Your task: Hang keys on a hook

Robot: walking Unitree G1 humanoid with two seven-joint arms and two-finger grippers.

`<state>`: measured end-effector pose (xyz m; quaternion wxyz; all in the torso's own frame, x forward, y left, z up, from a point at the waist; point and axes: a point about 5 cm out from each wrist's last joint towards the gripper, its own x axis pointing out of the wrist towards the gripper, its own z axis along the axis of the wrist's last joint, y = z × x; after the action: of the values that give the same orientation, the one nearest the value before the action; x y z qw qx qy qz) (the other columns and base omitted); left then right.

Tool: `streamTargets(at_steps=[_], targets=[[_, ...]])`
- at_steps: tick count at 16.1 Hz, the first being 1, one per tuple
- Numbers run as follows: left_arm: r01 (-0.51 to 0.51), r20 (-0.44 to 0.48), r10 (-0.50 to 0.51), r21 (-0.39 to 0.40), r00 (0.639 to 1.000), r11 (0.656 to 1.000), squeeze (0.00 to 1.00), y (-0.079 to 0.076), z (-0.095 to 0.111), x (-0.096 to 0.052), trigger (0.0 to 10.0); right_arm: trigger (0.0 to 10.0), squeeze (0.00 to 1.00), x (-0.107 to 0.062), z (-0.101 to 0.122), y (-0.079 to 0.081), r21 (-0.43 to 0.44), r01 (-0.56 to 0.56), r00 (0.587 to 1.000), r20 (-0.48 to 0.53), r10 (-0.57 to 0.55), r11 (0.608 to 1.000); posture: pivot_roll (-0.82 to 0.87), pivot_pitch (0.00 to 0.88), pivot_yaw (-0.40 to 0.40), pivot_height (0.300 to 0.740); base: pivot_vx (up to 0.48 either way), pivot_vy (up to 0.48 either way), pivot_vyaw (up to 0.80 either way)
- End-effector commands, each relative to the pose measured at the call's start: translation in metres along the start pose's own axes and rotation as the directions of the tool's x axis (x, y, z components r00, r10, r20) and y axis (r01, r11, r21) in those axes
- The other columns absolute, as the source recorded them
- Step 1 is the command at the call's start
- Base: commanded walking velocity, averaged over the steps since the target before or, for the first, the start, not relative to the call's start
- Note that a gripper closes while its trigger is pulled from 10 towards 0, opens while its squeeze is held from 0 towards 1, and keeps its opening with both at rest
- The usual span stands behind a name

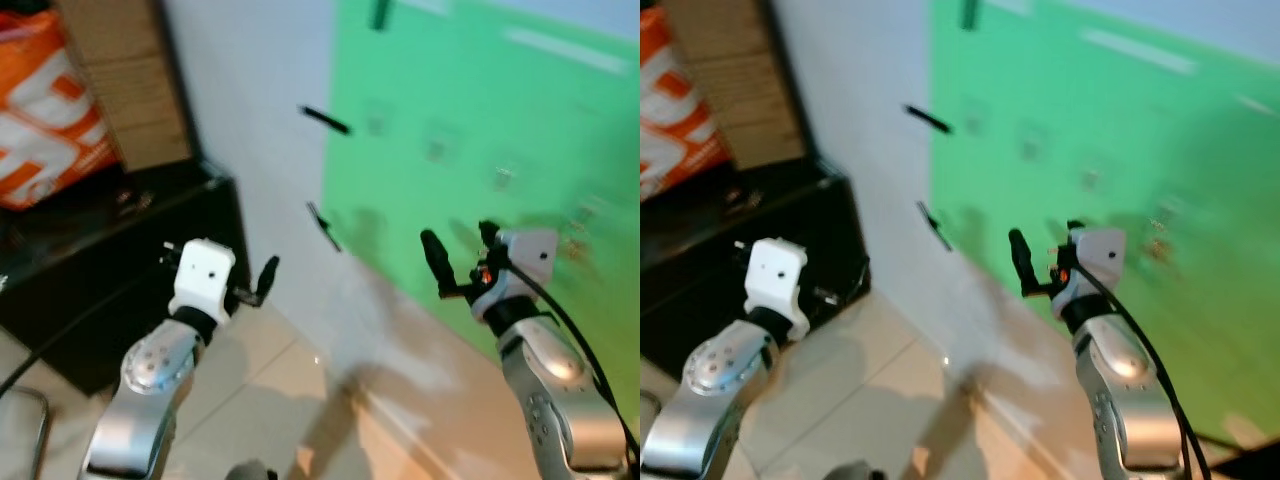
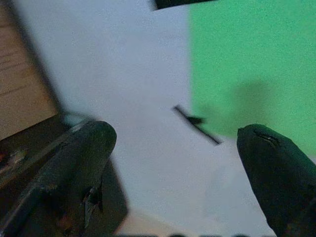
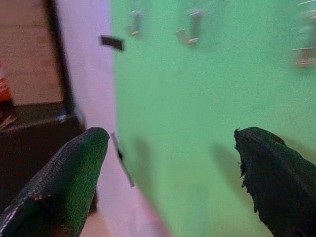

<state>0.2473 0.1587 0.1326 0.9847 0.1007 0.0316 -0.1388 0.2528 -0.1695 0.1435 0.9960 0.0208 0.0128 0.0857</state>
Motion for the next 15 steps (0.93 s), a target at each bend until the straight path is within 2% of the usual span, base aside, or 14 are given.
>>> streamTargets(at_steps=[1,3,4,8,9,13,15], targets=[[-0.009,-0.006,0.009,0.005,1.0,1.0,0.0,0.0,-0.002,0.0,10.0,10.0,1.0,0.001,-0.005,-0.007,-0.017,0.035,0.998,-0.044,-0.035,0.999,0.03,0.0,-0.019,0.74,0.0,0.0,0.8],[-0.014,-0.006,0.014,0.005,1.0,1.0,0.0,0.0,-0.003,0.001,10.0,10.0,1.0,0.0,-0.007,-0.008,-0.005,0.041,0.997,-0.059,-0.042,0.999,0.02,0.0,-0.018,0.74,0.0,0.0,0.8],[-0.02,-0.001,0.02,-0.002,1.0,1.0,0.0,0.0,-0.002,0.003,10.0,10.0,1.0,0.0,-0.005,-0.011,-0.064,0.065,0.997,-0.041,-0.068,0.996,0.02,0.0,-0.02,0.74,0.0,0.0,0.8],[-0.03,0.002,0.03,-0.003,1.0,1.0,0.0,-0.003,-0.002,0.003,10.0,10.0,1.0,0.002,-0.01,-0.013,-0.029,0.082,0.994,-0.069,-0.084,0.996,0.02,0.0,-0.022,0.74,0.0,0.0,0.8],[-0.049,0.002,0.049,0.017,0.999,0.999,0.0,0.0,-0.002,0.004,10.0,10.0,1.0,0.003,-0.012,-0.015,-0.061,0.118,0.989,-0.081,-0.123,0.991,0.02,0.0,-0.023,0.74,0.0,0.0,0.8],[-0.059,0.01,0.059,0.005,0.998,0.998,0.0,0.005,-0.001,0.008,10.0,10.0,1.0,0.005,-0.016,-0.013,-0.052,0.137,0.984,-0.103,-0.142,0.989,0.02,0.0,-0.014,0.74,0.0,0.0,0.0],[-0.056,0.01,0.056,0.002,0.998,0.998,0.0,0.005,-0.001,0.008,10.0,10.0,1.0,0.005,-0.016,-0.013,-0.049,0.137,0.985,-0.102,-0.142,0.989,0.02,0.0,-0.012,0.74,0.259,0.0,0.0]])
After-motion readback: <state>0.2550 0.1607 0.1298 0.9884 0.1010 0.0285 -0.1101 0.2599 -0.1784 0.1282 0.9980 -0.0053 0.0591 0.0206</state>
